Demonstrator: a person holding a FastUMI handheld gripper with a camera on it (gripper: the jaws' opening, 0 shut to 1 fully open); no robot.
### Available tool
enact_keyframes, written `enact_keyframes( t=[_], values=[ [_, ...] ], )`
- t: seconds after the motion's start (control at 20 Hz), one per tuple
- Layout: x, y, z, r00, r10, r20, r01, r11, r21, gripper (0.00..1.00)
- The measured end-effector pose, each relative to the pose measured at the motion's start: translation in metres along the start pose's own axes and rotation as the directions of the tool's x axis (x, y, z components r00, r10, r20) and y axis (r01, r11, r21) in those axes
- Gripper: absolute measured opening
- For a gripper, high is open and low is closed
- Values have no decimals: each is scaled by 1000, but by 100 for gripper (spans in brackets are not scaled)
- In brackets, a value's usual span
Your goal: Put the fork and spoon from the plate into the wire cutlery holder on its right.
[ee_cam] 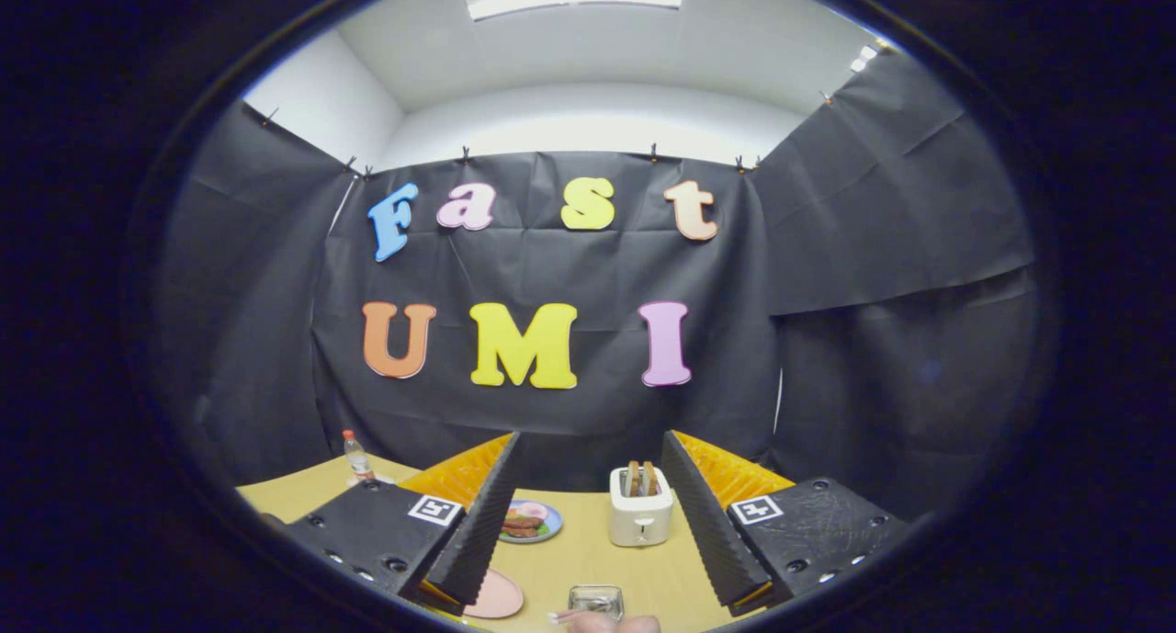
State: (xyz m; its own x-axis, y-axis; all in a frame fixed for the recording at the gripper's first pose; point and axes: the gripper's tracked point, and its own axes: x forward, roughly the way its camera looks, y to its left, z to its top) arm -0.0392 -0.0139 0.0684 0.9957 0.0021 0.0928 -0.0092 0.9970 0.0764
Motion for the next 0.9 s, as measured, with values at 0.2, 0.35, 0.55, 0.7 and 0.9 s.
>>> enact_keyframes(
  t=[0.2,0.35,0.55,0.7,0.9],
  values=[
    [-2,-11,-1,999,-42,-19,43,999,32,90],
    [-1,-24,4,998,-69,-13,70,997,40,90],
    [1,-27,2,997,-71,-28,73,996,55,91],
    [3,-24,1,998,-58,-29,59,996,64,91],
    [9,-19,-9,998,-34,-50,37,998,57,91]
  ],
)
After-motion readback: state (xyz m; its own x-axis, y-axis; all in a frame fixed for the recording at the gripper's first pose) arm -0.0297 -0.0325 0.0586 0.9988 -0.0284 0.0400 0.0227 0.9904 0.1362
